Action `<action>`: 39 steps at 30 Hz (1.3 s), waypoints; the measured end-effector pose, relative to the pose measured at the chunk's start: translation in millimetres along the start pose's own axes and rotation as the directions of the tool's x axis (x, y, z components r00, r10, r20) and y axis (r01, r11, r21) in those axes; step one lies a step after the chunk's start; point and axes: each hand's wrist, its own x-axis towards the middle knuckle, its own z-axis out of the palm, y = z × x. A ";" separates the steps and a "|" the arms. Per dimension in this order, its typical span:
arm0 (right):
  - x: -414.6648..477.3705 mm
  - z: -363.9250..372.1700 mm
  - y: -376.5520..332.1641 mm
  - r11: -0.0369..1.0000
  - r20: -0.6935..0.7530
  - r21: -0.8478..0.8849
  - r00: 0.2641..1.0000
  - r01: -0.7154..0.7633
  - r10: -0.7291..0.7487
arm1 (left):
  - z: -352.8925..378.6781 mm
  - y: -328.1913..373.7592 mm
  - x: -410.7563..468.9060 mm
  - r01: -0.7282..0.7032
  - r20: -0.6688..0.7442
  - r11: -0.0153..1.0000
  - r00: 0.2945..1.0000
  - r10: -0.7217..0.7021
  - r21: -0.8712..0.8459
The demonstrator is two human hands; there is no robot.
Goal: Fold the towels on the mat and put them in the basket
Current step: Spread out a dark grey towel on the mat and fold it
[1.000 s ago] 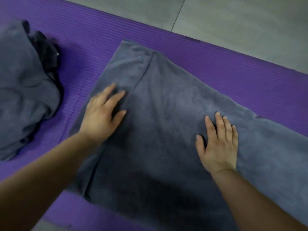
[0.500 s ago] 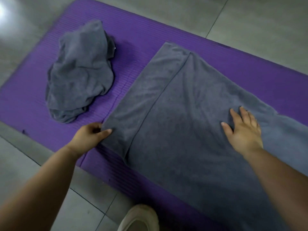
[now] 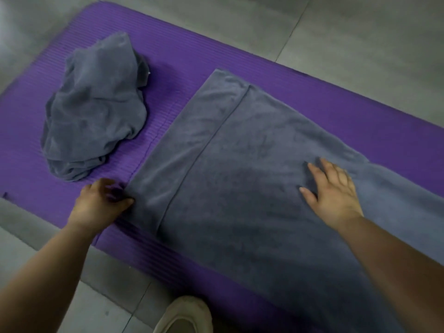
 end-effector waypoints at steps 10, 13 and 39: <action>-33.4 -61.6 166.8 0.961 0.119 -0.027 0.954 -0.274 0.276 | 96.5 202.5 -56.6 -0.891 0.437 0.367 0.451 0.778 0.268; -58.3 -53.1 218.7 0.946 0.103 0.009 0.941 -0.325 0.322 | 122.8 270.2 -80.9 -0.917 0.613 0.229 0.390 0.687 0.327; -42.9 -16.2 314.1 0.886 -0.166 0.346 0.910 -0.308 0.381 | 229.8 400.9 -124.1 -0.832 0.432 0.406 0.546 0.718 0.378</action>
